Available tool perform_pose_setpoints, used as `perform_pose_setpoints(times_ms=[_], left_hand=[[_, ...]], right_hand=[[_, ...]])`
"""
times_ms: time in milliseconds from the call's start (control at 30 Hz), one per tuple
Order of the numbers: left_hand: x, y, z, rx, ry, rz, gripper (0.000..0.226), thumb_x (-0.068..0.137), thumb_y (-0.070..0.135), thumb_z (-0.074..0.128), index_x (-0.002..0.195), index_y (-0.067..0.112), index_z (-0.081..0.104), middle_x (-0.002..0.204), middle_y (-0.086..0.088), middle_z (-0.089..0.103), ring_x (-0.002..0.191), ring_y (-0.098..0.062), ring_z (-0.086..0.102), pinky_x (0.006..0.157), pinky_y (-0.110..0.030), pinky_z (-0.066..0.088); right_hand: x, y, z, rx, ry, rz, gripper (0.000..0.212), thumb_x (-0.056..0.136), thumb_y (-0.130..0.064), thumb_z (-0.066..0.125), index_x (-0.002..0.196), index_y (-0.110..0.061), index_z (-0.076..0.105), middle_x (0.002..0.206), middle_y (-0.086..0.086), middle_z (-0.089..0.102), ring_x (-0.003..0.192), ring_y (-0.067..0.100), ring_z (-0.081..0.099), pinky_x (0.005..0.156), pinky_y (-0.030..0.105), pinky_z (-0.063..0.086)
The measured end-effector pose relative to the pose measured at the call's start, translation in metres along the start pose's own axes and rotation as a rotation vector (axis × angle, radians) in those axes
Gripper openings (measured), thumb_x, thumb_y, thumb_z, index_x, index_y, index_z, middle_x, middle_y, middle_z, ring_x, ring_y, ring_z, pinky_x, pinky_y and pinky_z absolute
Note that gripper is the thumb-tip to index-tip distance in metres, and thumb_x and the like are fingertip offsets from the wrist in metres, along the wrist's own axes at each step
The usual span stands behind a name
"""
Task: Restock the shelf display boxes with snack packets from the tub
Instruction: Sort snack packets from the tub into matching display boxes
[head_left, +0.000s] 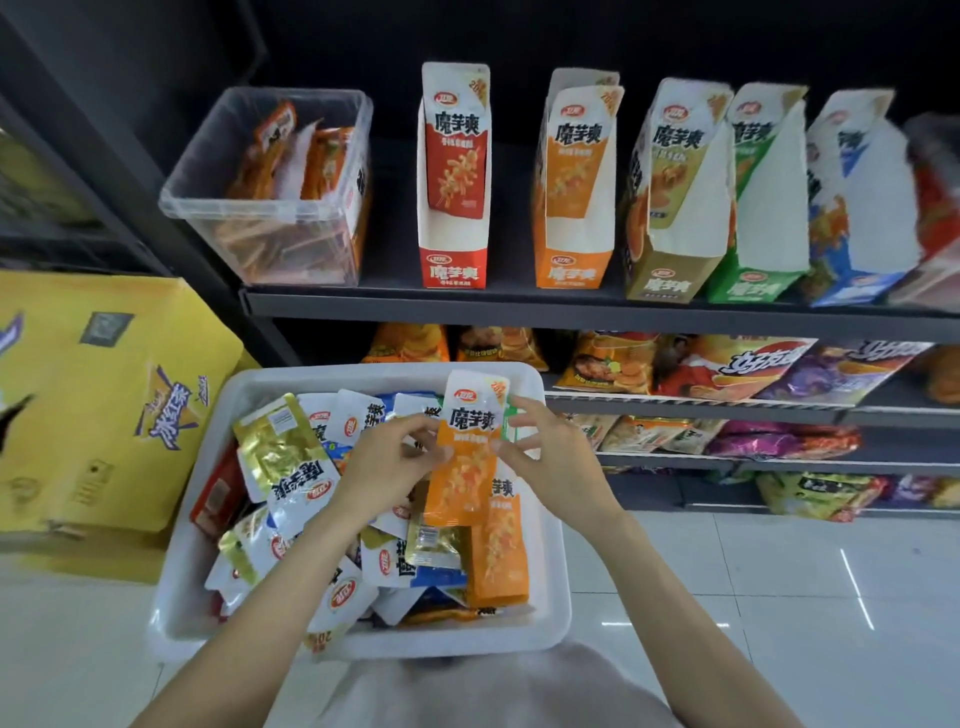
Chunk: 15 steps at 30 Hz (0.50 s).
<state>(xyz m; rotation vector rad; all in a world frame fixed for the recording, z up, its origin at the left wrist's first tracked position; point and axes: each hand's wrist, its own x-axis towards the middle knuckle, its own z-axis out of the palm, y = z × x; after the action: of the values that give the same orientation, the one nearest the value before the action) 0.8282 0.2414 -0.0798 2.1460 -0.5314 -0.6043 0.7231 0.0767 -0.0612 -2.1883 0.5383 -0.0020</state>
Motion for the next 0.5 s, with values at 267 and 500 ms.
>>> perform_pose_setpoints(times_ms=[267, 500], left_hand=[[0.015, 0.055, -0.016, -0.121, -0.094, 0.199, 0.012, 0.083, 0.022, 0.070, 0.086, 0.033, 0.069, 0.086, 0.014, 0.071, 0.077, -0.007, 0.065, 0.077, -0.032, 0.054], [0.061, 0.149, -0.028, -0.016, 0.109, 0.562, 0.018, 0.084, 0.017, 0.070, 0.098, 0.026, 0.063, 0.087, 0.017, 0.066, 0.074, 0.000, 0.065, 0.072, -0.021, 0.055]], right_hand=[[0.009, -0.008, -0.032, 0.401, 0.131, -0.047, 0.017, 0.090, -0.027, 0.064, 0.106, -0.029, 0.060, 0.099, -0.018, 0.070, 0.083, 0.000, 0.066, 0.067, 0.021, 0.054], [0.042, -0.036, -0.128, 0.285, 0.459, -0.327, 0.011, 0.095, -0.023, 0.057, 0.100, -0.014, 0.058, 0.065, -0.014, 0.063, 0.052, 0.005, 0.058, 0.051, 0.022, 0.047]])
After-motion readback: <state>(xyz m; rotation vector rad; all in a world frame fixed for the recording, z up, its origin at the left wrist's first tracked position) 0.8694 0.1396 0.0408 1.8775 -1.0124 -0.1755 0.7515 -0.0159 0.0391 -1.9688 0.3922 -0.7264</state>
